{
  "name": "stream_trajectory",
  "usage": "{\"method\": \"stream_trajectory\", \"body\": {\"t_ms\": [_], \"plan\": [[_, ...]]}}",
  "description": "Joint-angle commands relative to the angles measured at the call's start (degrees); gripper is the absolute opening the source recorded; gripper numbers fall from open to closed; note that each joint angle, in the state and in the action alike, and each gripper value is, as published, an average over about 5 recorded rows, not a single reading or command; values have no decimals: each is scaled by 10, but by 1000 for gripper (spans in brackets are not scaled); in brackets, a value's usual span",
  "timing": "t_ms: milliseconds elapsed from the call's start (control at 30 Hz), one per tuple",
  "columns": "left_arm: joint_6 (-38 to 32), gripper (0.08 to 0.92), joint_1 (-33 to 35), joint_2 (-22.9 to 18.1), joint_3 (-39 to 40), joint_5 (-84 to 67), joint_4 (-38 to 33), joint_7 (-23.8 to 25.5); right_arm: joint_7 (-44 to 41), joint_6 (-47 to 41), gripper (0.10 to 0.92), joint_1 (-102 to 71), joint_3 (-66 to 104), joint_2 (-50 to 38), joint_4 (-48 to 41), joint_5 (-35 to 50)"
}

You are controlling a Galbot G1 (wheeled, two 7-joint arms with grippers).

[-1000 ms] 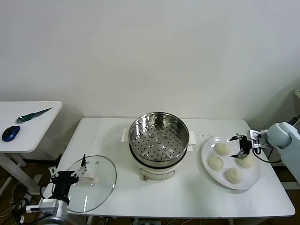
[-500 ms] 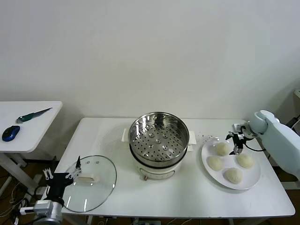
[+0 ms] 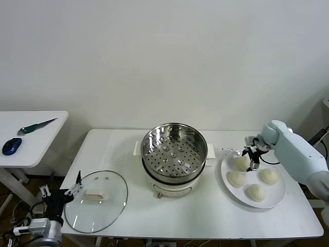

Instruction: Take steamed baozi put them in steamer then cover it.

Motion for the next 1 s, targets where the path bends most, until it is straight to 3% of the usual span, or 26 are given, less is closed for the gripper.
{"method": "stream_trajectory", "body": {"t_ms": [33, 167, 300, 633, 800, 1000], "plan": [[2, 823, 0, -1, -8, -7, 1, 0, -1, 6, 799, 9, -1, 18, -31, -15], [3, 823, 0, -1, -9, -6, 0, -1, -4, 9, 712, 8, 1, 18, -29, -16], [3, 823, 2, -1, -9, -6, 0, -1, -5, 12, 678, 8, 1, 15, -21, -14], [0, 823, 14, 1, -14, -16, -3, -2, -11, 22, 679, 85, -98, -39, 77, 80], [4, 823, 25, 4, -15, -33, -11, -2, -24, 58, 689, 246, -267, -53, 139, 176], [8, 823, 34, 3, -16, -45, -18, -3, -35, 113, 695, 404, -403, -11, 181, 247]]}}
